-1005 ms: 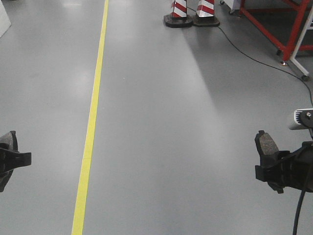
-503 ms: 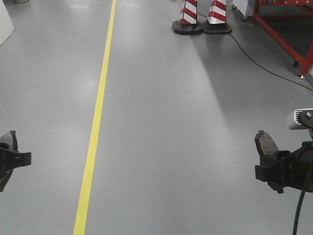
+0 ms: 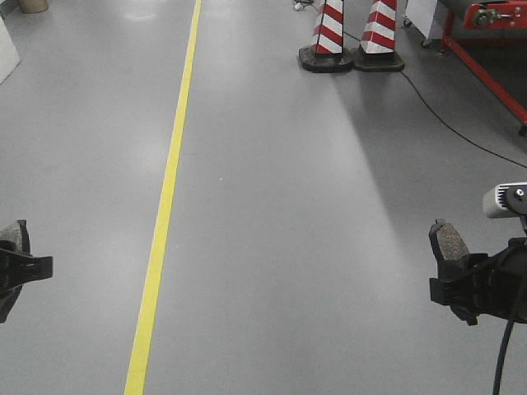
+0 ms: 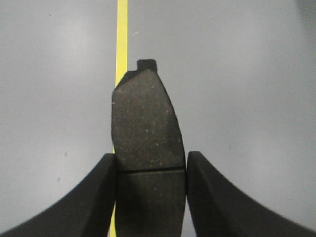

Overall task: Move and align brake pads A on conveyor
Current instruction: 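Drive the base away from the table holding both pads, then drive past the red-and-white cones toward the dark conveyor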

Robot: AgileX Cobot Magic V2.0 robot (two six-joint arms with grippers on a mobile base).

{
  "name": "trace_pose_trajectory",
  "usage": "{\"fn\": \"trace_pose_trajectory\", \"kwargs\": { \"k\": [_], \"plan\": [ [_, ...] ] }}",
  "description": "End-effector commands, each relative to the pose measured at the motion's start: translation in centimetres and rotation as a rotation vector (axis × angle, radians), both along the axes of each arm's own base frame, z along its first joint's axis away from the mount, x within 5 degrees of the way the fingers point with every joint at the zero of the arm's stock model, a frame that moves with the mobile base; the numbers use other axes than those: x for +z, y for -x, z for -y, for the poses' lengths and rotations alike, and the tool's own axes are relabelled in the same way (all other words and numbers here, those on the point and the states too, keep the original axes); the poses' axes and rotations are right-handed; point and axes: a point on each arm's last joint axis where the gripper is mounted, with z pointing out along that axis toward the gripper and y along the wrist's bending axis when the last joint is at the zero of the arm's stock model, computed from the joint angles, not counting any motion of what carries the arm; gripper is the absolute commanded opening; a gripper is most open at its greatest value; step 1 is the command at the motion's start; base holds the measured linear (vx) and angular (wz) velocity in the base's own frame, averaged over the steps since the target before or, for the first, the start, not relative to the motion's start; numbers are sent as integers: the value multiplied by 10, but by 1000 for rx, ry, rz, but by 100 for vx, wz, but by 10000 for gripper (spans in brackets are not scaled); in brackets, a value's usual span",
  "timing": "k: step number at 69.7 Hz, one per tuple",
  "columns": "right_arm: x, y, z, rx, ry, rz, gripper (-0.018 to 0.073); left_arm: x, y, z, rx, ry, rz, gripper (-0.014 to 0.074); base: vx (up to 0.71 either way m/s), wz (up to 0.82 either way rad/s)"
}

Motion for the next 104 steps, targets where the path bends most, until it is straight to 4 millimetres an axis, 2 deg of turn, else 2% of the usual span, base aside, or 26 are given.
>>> {"fn": "trace_pose_trajectory", "kwargs": {
  "k": [1,104],
  "plan": [
    [18,-5,0,1,-17,117,13,16,-4,3,-20,18,106,132,49,3],
    [18,-5,0,1,-17,117,13,16,-4,3,-20,18,106,132,51,2]
  ]
}}
